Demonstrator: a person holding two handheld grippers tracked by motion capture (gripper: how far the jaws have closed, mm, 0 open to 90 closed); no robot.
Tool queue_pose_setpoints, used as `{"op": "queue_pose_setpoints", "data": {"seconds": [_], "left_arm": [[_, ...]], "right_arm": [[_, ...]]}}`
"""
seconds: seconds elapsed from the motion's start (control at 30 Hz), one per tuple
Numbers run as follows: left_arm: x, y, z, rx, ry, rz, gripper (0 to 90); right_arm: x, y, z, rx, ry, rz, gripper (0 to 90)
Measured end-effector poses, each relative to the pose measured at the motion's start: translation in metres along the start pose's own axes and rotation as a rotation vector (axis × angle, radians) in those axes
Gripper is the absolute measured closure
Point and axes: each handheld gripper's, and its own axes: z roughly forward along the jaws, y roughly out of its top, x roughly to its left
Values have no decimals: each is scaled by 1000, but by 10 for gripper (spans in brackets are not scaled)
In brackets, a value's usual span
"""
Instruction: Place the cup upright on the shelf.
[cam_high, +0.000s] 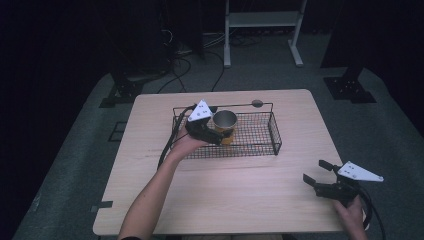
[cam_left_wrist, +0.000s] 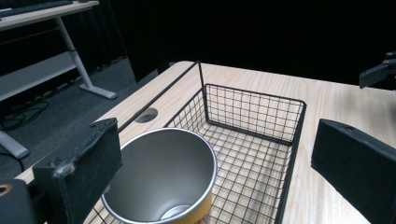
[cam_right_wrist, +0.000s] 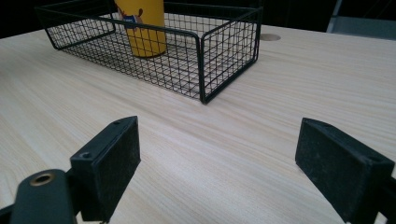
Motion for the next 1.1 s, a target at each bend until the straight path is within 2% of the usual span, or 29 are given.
{"op": "queue_pose_setpoints", "data": {"seconds": [0.37, 0.87, 0.93, 1.1], "left_arm": [[-10, -4, -5, -13, -11, 5, 10], [-19, -14, -16, -38, -5, -12, 10], [-20, -15, -17, -26, 0, 5, 10], [-22, -19, -21, -30, -2, -4, 10]], "right_arm": [[0, 0, 0, 1, -1, 3, 130], [0, 0, 0, 2, 0, 1, 130], [0, 0, 0, 4, -2, -1, 130], [0, 0, 0, 6, -2, 1, 130]]}}
